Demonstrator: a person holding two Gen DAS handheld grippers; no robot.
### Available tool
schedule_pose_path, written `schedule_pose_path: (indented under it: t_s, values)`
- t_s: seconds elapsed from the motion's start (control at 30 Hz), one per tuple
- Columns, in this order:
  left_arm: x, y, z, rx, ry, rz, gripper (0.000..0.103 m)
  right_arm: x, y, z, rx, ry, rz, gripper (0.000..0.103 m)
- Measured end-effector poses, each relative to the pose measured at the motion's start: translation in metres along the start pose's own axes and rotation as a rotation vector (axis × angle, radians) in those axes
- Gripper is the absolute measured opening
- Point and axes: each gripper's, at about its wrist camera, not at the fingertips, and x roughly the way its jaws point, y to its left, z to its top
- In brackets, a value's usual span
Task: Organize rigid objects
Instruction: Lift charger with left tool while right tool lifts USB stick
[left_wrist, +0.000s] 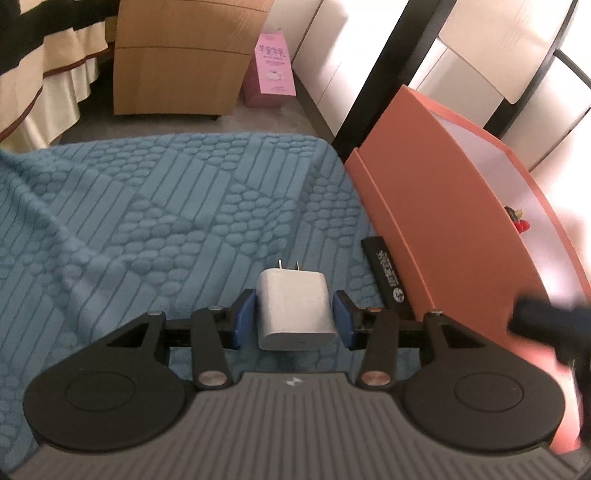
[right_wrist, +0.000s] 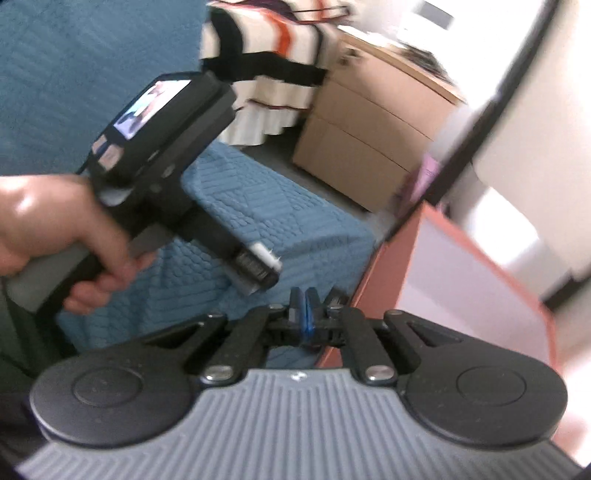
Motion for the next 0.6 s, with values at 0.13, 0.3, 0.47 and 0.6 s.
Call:
schedule_pose_path:
  t_s: [0.13,0.3,0.47,0.6]
  values:
    - [-0.003,0.006,-0.002,-0.013,0.007,0.007,0.052,0.018,-0.004,0.020,-0.233,0.081,0.138,0.046]
    - [-0.007,0.015,-0.006,-0.045,0.005,0.006,0.052,0.055,-0.001,0.027,-0.502,0.193,0.279,0.064]
    - [-0.010,0.021,-0.007,-0.070,0.001,-0.003,0.052,0.093,0.013,0.027,-0.730,0.354,0.312,0.075]
    - [-0.015,0.022,-0.009,-0.065,0.006,0.006,0.052,0.128,0.008,0.025,-0.803,0.508,0.338,0.075]
